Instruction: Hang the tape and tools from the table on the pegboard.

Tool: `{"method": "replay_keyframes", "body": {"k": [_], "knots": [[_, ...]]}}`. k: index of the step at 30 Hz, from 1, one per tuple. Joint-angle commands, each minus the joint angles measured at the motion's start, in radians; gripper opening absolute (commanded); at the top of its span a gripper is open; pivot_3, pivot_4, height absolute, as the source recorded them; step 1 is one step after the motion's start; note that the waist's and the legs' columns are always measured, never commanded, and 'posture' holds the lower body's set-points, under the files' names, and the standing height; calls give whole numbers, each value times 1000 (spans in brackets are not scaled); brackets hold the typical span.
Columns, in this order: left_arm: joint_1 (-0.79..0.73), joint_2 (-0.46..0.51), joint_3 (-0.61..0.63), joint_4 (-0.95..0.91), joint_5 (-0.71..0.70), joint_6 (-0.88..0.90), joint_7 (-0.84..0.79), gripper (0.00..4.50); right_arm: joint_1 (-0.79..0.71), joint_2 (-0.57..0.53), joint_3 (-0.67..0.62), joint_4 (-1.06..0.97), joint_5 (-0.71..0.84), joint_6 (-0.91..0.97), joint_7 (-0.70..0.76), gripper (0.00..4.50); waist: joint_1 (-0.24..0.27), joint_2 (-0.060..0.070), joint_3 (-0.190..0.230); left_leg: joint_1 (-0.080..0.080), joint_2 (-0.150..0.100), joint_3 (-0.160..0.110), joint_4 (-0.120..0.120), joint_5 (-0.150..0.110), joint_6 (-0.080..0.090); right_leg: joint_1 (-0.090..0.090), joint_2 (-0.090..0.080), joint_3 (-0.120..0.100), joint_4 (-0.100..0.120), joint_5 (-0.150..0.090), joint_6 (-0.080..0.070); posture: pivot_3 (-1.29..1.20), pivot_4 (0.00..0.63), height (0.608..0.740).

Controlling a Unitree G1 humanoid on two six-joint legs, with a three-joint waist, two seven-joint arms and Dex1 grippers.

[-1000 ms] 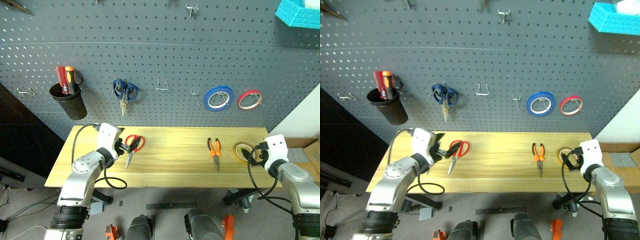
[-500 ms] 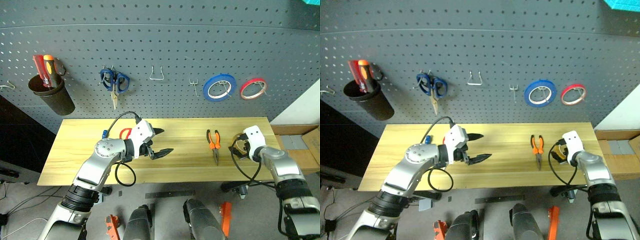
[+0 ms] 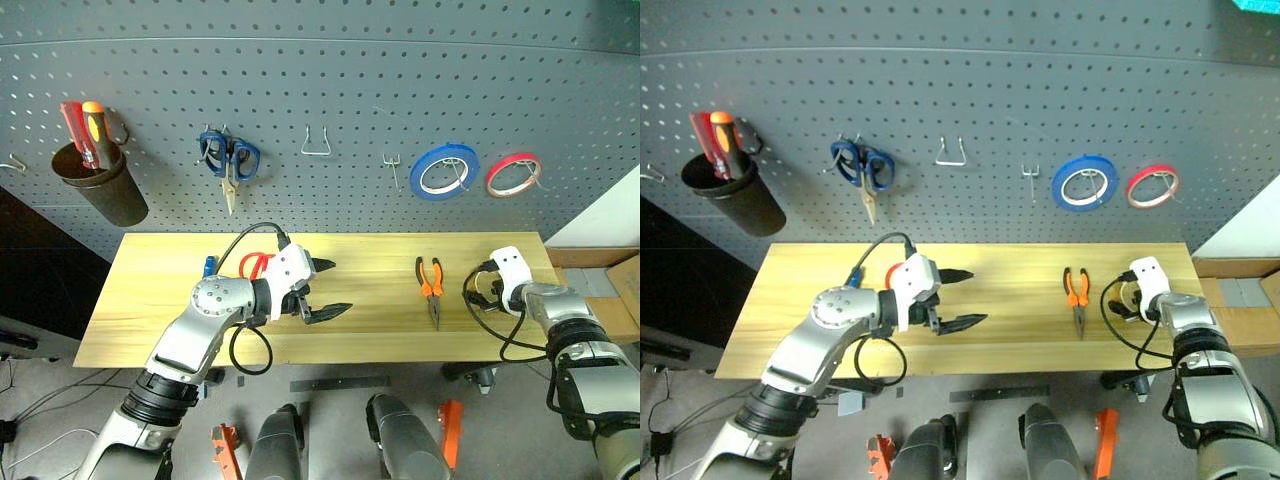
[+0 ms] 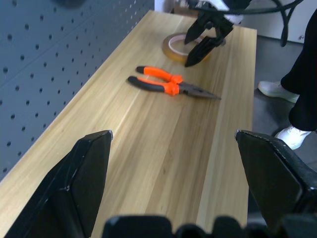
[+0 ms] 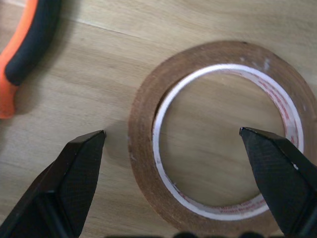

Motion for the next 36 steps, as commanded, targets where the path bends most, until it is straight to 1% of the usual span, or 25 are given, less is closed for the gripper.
{"method": "replay_keyframes", "body": {"k": [1, 5, 11, 12, 13, 17, 19, 20, 22, 23, 25, 27, 29, 31, 33, 36], "knots": [[-7, -2, 7, -46, -14, -2, -8, 4300, 17, 3, 49, 33, -51, -27, 36, 3913, 0, 0, 0, 0, 0, 0, 0, 0, 0, 0, 0, 0, 0, 0, 0, -119, 281, 740], [-5, -5, 5, -46, -23, -5, -19, 4300, 12, 10, 59, 51, -62, -11, 53, 2558, 1, -1, 0, 0, 0, 0, 1, 0, 0, 0, 0, 0, 1, 0, 0, -122, 279, 740], [2, 0, 0, -56, -29, -2, -35, 4300, -4, 35, 43, 90, -52, 74, 76, 617, 1, -2, 1, 0, 0, -1, 2, 0, 0, 1, 0, 0, 1, 2, 3, -116, 287, 740], [2, 1, 0, -56, -29, -1, -35, 4300, -5, 36, 42, 94, -54, 76, 77, 330, 1, -2, 1, 1, 0, -1, 2, 0, 0, 2, 0, 0, 1, 2, 3, -114, 287, 740], [1, 1, 1, -56, -29, 0, -34, 4300, -5, 37, 44, 97, -58, 74, 76, 158, 2, -2, 1, 1, 0, -1, 3, 0, 0, 2, 0, 0, 1, 2, 3, -110, 287, 740], [13, -1, 26, -64, -40, 18, -10, 4300, 2, 36, 45, 64, -65, 37, 56, 147, 2, -3, 0, 1, 0, -1, 3, 0, 0, 2, 0, 0, 1, 2, 3, -108, 287, 740], [23, 5, 50, -61, -48, 28, 1, 4300, 20, 24, 50, -1, -69, 12, 54, 147, 2, -4, 0, 1, 0, -1, 3, 0, 0, 2, 0, 0, 1, 2, 3, -108, 285, 740], [30, 12, 64, -59, -50, 27, 5, 4300, 44, 11, 54, -74, -70, 8, 62, 147, 2, -4, 0, 1, 0, -1, 3, 0, 0, 2, 0, 0, 1, 2, 3, -107, 285, 740], [43, 21, 88, -62, -59, 30, 10, 4300, 104, -19, 62, -243, -71, 24, 87, 146, 3, -3, 1, 0, 0, -1, 3, 0, 0, 2, 0, 0, 1, 2, 3, -103, 284, 740], [50, 30, 102, -66, -68, 29, 5, 4300, 158, -45, 57, -403, -69, 56, 100, 146, 4, -2, 1, 0, 0, -1, 2, 0, 0, 1, 0, 0, 1, 2, 3, -103, 284, 740], [62, 43, 125, -75, -83, 29, -4, 4300, 267, -91, 32, -713, -53, 146, 119, 146, 9, 4, 6, -3, -1, -2, 2, 0, 0, -2, 0, -1, 1, 2, 3, -108, 287, 740], [70, 50, 138, -80, -90, 27, -7, 4300, 368, -126, 8, -976, -49, 235, 124, 146, 11, 7, 8, -4, -1, -2, 1, 0, 0, -3, -2, -1, 2, 1, 4, -118, 292, 740], [74, 50, 145, -81, -95, 26, -5, 4300, 465, -138, -19, -1237, -28, 350, 119, 146, 10, 8, 9, -4, -2, -2, 1, 0, 0, -4, -2, -1, 2, 1, 5, -125, 294, 740], [77, 46, 151, -79, -99, 24, -1, 4300, 537, -122, -31, -1444, -15, 444, 95, 146, 10, 8, 10, -4, -1, -2, 1, 0, 0, -4, -1, -1, 3, 0, 6, -140, 297, 740], [78, 38, 159, -73, -99, 14, 11, 4300, 600, -106, -8, -1614, -37, 485, 55, 146, 10, 7, 10, -4, 0, -3, 0, 0, 0, -4, -1, -1, 2, -2, 10, -145, 299, 740], [77, 27, 170, -65, -102, 1, 26, 4300, 678, -106, 86, -1780, -121, 448, -14, 146, 10, 6, 11, -4, -1, -3, 1, 0, 0, -4, -1, -1, 2, -2, 10, -160, 301, 740]]}}
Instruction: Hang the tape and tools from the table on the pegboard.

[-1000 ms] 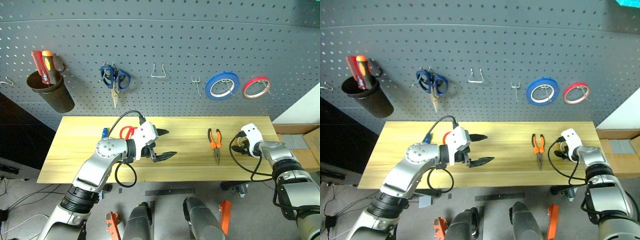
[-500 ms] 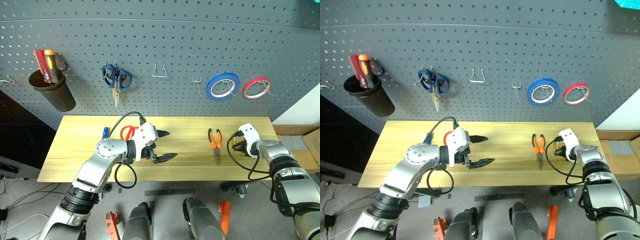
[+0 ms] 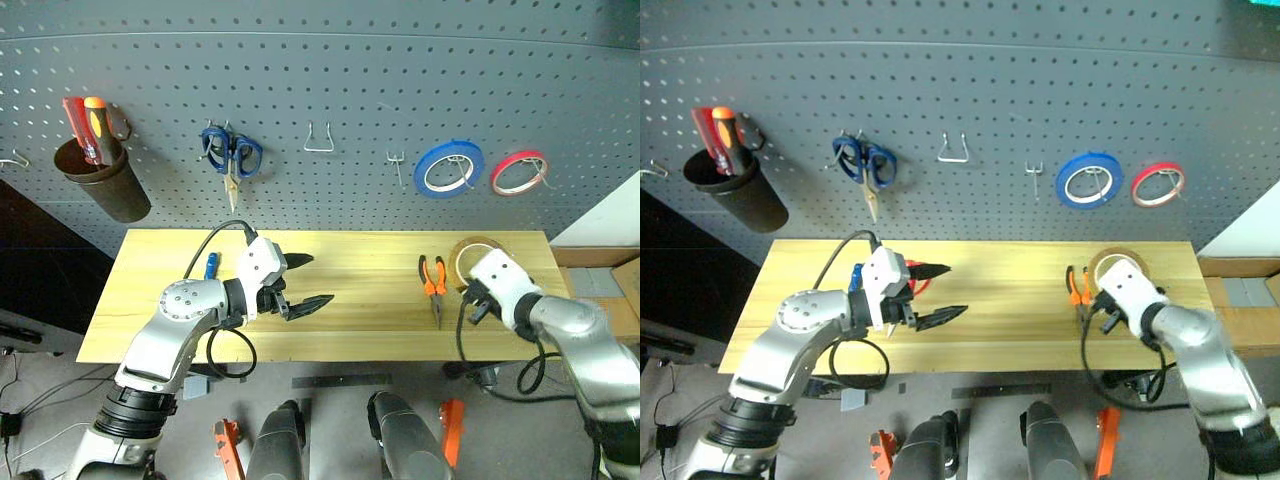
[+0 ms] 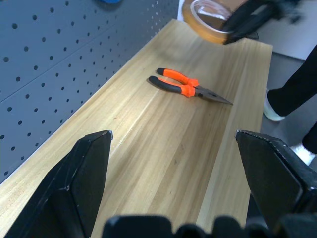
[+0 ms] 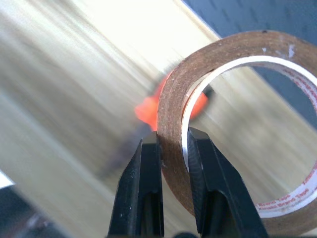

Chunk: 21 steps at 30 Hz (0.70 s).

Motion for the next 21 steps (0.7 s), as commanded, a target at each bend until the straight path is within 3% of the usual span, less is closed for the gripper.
{"method": "replay_keyframes", "body": {"k": [1, 5, 8, 12, 21], "knots": [[0, -20, 43, -18, -19, -38, 28, 4300, 69, 2, 107, -215, -110, -45, -99, 146, -1, -1, 0, 0, 0, 1, 0, 0, 0, 0, -1, 0, 0, 0, 0, -163, 301, 740], [-2, -39, 67, 0, -9, -83, 58, 4300, 87, 26, 261, -277, -261, -149, -206, 146, -4, -2, 1, 0, -1, 1, 0, 0, 0, 0, -1, 1, -2, 0, 0, -162, 300, 740], [-14, -60, 92, 11, -22, -94, 87, 4300, 5, 68, 339, -244, -354, -237, -262, 146, -8, -3, 2, 0, 0, 2, 0, 0, 0, -1, -1, 1, -1, 0, 0, -161, 299, 740], [-44, -88, 123, 21, -44, -92, 114, 4300, -152, 114, 326, -110, -371, -316, -267, 146, -8, -5, 3, 0, 0, 2, 1, 0, 0, -1, -1, 1, -1, 0, 0, -153, 295, 740], [-50, -95, 134, 8, -68, -75, 121, 4300, -342, 170, 287, 198, -341, -471, -261, 146, -4, -7, 4, -2, 0, 0, 0, 0, 0, -1, -2, -1, -2, 3, -6, -127, 289, 740]]}}
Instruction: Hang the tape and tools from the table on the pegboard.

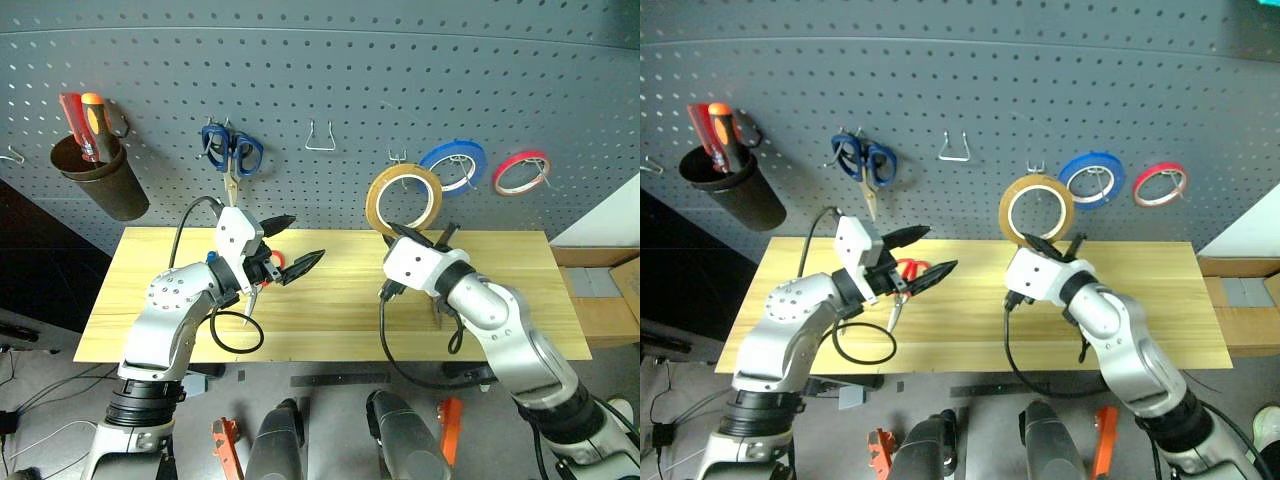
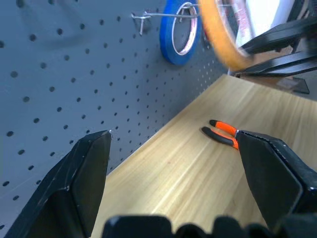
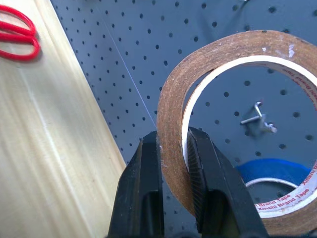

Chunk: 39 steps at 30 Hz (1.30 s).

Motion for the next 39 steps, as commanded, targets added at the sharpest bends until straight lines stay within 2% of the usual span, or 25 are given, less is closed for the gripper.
{"method": "replay_keyframes", "body": {"k": [1, 9, 11, 14, 17, 22, 25, 28, 33, 39], "knots": [[-3, -2, 12, -36, -21, -4, 5, 4300, -54, 10, -45, 87, 10, -84, -15, 146, 0, 0, 0, 0, 0, 0, 0, 0, 0, 0, 0, 0, 0, 0, 0, -125, 288, 740], [-7, -7, 10, -27, -15, -6, 14, 4300, -104, 18, -76, 230, 21, -187, -2, 146, 1, 0, 0, 0, 0, -1, 1, 0, 0, 0, 0, 0, 2, 0, 0, -122, 288, 740], [-7, -7, 10, -25, -14, -8, 14, 4300, -96, 29, -85, 233, 30, -191, -4, 864, 1, 0, 0, 0, 0, -1, 1, 0, 0, 0, 0, 0, 2, 0, 0, -128, 289, 740], [-6, -6, 5, -21, -10, -9, 11, 4300, -49, 49, -100, 202, 42, -186, -11, 1619, 1, 0, 0, 0, 0, -1, 1, 0, 0, 0, 0, 0, 2, 0, 0, -129, 287, 740], [-2, -4, 1, -21, -6, -10, 8, 4300, 16, 63, -117, 141, 41, -172, -16, 2673, 3, 0, 0, 0, 0, -1, 1, 0, 0, 0, 0, -1, 2, 0, 0, -129, 284, 740], [7, 17, -2, -5, 0, -16, -17, 4300, 207, 224, -229, -59, 94, 45, -95, 4400, 7, 0, 0, -1, 0, -3, 1, 0, 0, 0, 0, -1, 3, 0, 0, -138, 289, 740], [4, 36, -15, 14, 10, -19, -45, 4300, 231, 320, -280, -71, 110, 249, -126, 4460, 2, 0, 0, 0, 0, -2, 1, 0, 0, -1, 0, 0, 5, 0, 0, -143, 295, 740], [-12, 69, -45, 46, 29, -27, -98, 4300, 168, 403, -345, 4, 124, 469, -167, 4460, 0, 0, 0, 2, 0, -2, 1, 1, -1, 0, 1, 0, 5, 0, 0, -151, 299, 740], [-42, 103, -67, 98, 40, -30, -155, 4300, 26, 477, -453, 175, 199, 568, -223, 4460, -4, 0, 0, 2, 0, -1, 1, 1, -1, -1, 1, 1, 5, 0, 0, -155, 300, 740], [-49, 114, -68, 122, 53, -53, -177, 4300, -82, 504, -558, 434, 256, 533, -334, 4460, -4, 0, 0, -5, 0, -1, -1, 1, -1, -7, 1, 0, 5, 0, -1, -144, 297, 740]]}}
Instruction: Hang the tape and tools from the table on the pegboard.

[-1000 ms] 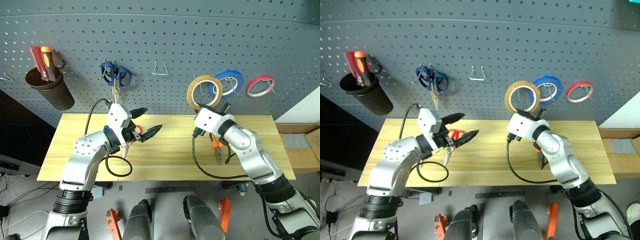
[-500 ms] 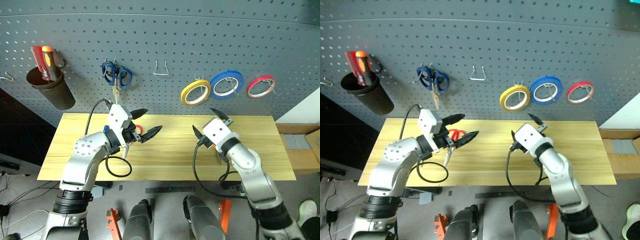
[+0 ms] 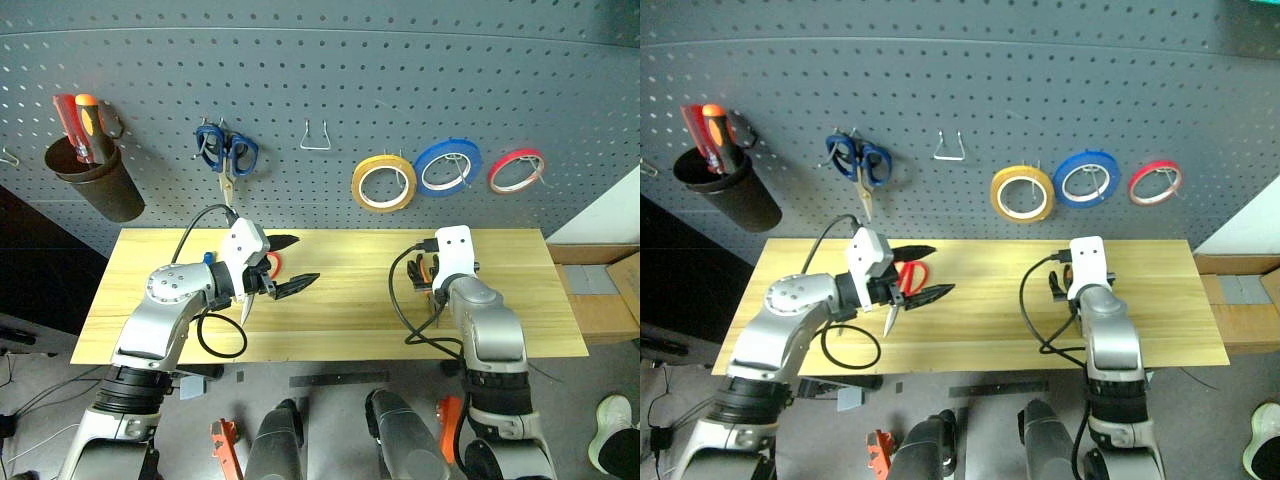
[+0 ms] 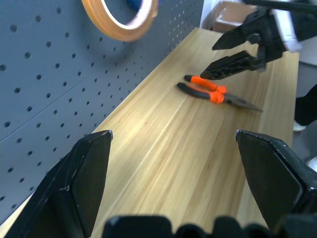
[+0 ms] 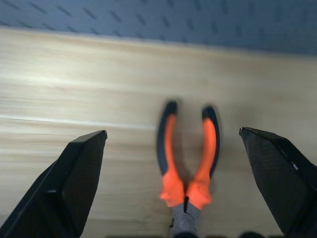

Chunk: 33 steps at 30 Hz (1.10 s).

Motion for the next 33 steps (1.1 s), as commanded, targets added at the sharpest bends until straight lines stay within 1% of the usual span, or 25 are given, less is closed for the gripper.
{"method": "replay_keyframes", "body": {"k": [1, 3, 10, 18, 22, 26, 33], "knots": [[-3, 8, 3, -13, -3, -18, -13, 4300, -24, 4, -50, 88, 39, -34, -55, 4460, 0, 0, 0, -4, 0, 0, 0, 0, 0, -3, 0, 0, 0, 0, 0, -140, 298, 740], [4, 9, 4, -18, -3, -19, -17, 4300, -36, 0, -62, 137, 55, -49, -73, 4460, 0, 0, 0, -6, 0, 0, 1, 0, 0, -6, -1, 0, 0, 0, 0, -138, 297, 740], [5, 0, 6, 0, 6, -36, -9, 4300, -70, -13, -96, 292, 123, -72, -106, 4460, -1, 0, 0, -6, -1, 0, 1, 0, 0, -5, -1, 0, 1, 0, 0, -135, 296, 740], [12, -8, 2, 8, 12, -53, -4, 4300, -166, -88, -114, 521, 167, -173, -117, 4460, -1, 0, 0, -6, -1, 0, 2, 0, 0, -5, -1, 0, 1, 1, 0, -128, 294, 740], [20, -10, 2, 4, 14, -57, 0, 4300, -206, -124, -124, 610, 194, -178, -113, 4460, -1, 0, 0, -6, -1, -1, 2, 0, 0, -5, -1, -1, 1, 1, 0, -124, 292, 740], [27, -8, 6, 2, 14, -60, 2, 4300, -221, -134, -141, 634, 233, -136, -112, 4460, -1, 0, 0, -6, -1, -1, 2, 0, 0, -4, -1, -1, 1, 1, 0, -125, 289, 740], [43, -6, 12, -4, 12, -60, 5, 4300, -174, -95, -131, 496, 282, 12, -115, 4460, -1, 0, 0, -5, 0, -2, 2, 0, 0, -3, -1, -2, 1, 1, 0, -135, 285, 740]]}}
